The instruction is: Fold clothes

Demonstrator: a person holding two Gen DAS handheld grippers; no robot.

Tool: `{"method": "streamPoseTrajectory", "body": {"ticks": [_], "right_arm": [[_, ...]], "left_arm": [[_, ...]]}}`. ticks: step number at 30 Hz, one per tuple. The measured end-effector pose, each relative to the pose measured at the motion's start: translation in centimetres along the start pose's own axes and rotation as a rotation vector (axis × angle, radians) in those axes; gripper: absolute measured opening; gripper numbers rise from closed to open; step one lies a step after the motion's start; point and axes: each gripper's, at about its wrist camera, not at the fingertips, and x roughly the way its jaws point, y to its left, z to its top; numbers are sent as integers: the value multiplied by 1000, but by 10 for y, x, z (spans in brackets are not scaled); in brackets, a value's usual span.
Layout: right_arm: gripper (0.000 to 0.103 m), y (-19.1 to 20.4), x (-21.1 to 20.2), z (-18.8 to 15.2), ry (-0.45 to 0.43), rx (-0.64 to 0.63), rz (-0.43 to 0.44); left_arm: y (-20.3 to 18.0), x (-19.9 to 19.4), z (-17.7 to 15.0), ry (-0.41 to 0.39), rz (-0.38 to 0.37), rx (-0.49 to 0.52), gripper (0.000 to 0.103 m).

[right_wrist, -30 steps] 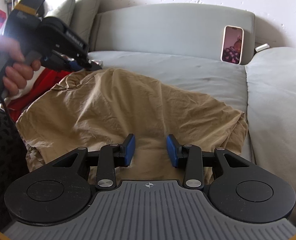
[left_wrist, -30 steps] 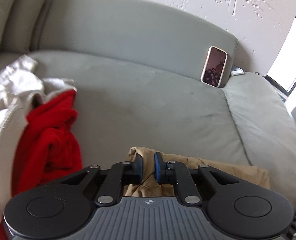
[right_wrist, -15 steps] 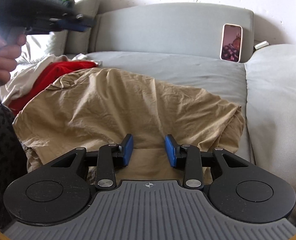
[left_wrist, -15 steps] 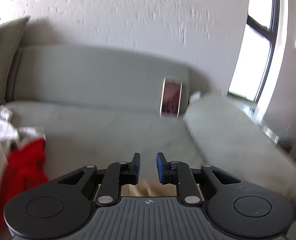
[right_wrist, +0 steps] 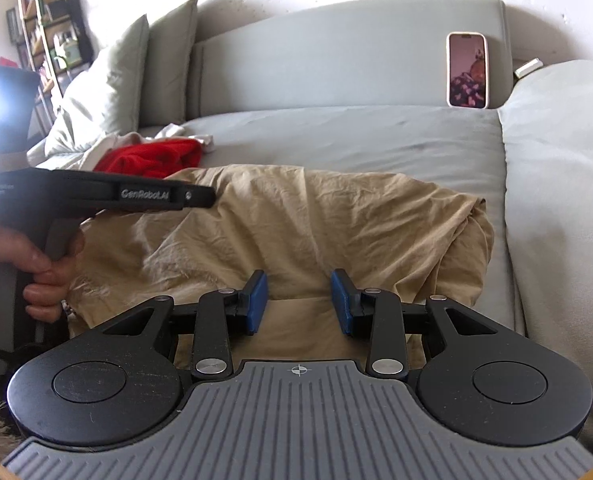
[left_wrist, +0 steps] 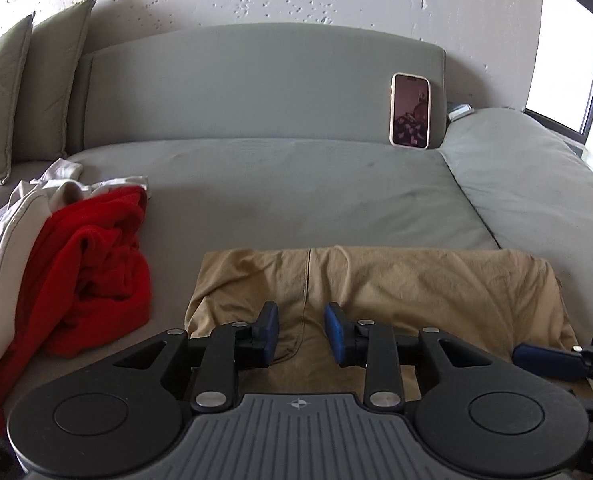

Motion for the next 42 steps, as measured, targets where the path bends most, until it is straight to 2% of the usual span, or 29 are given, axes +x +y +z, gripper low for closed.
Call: {"method": "streamPoseTrajectory", "body": {"ticks": [5,9,13,16,18,23,29,31,33,34,39,42], "right_arm": [[38,-3,-1,2,-1,21,9],[37,-18,-13,9,-67,145,48],[37,-41,-27,19,-170,255,15],[40,-55,-29,26,-204,305,-53],[49,-64,-26,30,-195,339,-97],[55,-87,-20,35,-185,462,-127],[55,-104,-18,37,-195,536,-189],[51,-110,-17,36,-180,558,-201],[42,-110,-14,36,-159,560,-193],[41,-110,-12,36,-148,557,-186],[45,-104,2,40,-92,531,-151],[44,-99,10,39,-50,527,-132]], "left_arm": [[-2,-1,-5,11,8,21,31],[-2,3,-7,6,10,24,31],[-2,4,-8,2,8,22,31],[-3,5,-9,-2,10,23,31],[-3,5,-10,-3,9,21,31],[-3,6,-10,-5,9,16,31],[-2,7,-9,-6,7,7,31],[-2,8,-10,-7,8,8,31],[-2,8,-10,-8,9,10,31],[-2,8,-10,-8,10,10,31],[-2,8,-10,-10,12,14,31],[-2,8,-10,-12,11,16,31]]}}
